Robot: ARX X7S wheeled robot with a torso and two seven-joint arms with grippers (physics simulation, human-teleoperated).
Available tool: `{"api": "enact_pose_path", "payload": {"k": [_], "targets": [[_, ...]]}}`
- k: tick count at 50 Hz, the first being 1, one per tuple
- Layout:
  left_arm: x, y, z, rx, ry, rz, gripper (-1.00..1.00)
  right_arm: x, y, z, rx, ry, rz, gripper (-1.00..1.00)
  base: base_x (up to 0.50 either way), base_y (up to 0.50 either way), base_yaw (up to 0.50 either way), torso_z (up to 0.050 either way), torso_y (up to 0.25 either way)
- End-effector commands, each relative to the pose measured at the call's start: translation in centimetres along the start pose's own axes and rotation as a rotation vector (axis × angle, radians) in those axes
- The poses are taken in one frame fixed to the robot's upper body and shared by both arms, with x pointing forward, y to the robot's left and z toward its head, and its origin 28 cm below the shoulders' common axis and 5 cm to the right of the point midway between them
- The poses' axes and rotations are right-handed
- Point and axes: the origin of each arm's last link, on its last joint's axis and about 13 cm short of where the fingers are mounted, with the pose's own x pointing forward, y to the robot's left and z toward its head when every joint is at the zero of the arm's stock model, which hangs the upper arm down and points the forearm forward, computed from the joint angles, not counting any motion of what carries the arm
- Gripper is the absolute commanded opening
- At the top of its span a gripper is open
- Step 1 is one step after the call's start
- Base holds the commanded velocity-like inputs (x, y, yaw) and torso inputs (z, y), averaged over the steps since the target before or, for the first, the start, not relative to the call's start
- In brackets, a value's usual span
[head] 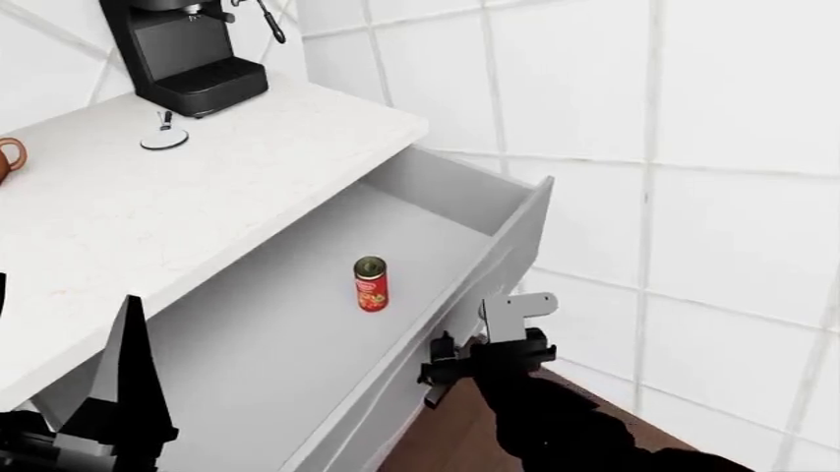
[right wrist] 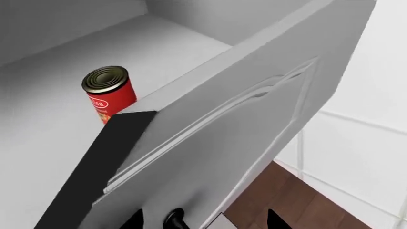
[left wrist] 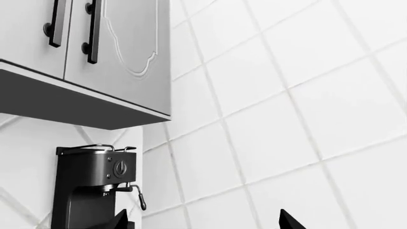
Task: Close the right drawer.
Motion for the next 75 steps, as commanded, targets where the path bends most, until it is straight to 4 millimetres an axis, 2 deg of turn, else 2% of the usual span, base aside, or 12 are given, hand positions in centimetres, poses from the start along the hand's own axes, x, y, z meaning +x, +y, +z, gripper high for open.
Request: {"api": "enact_pose_path", "payload": {"k": [1,19,45,75], "targets": [[0.0,0.0,-0.1,-0.002,0.001,0.002,1.00,-0.2,3.2,-0.3,-0.056,0.019,0.176,1.00,0.00,0.00,0.00,0.000,0.000],[-0.1,0.1,0.0,-0.001,-0.001,0.004,1.00,-0.1,4.3,0.5,-0.081,-0.001,0.230,1.00,0.00,0.00,0.00,0.000,0.000],[-0.2,0.3,-0.3,-0.001,0.005,0.008,1.00,1.1,7.4,2.0,-0.138,-0.025,0.355,1.00,0.00,0.00,0.00,0.000,0.000],[-0.3,0.3,-0.4,-0.003,0.009,0.011,1.00,0.6,9.3,3.5,-0.185,-0.049,0.456,1.00,0.00,0.00,0.00,0.000,0.000]]}}
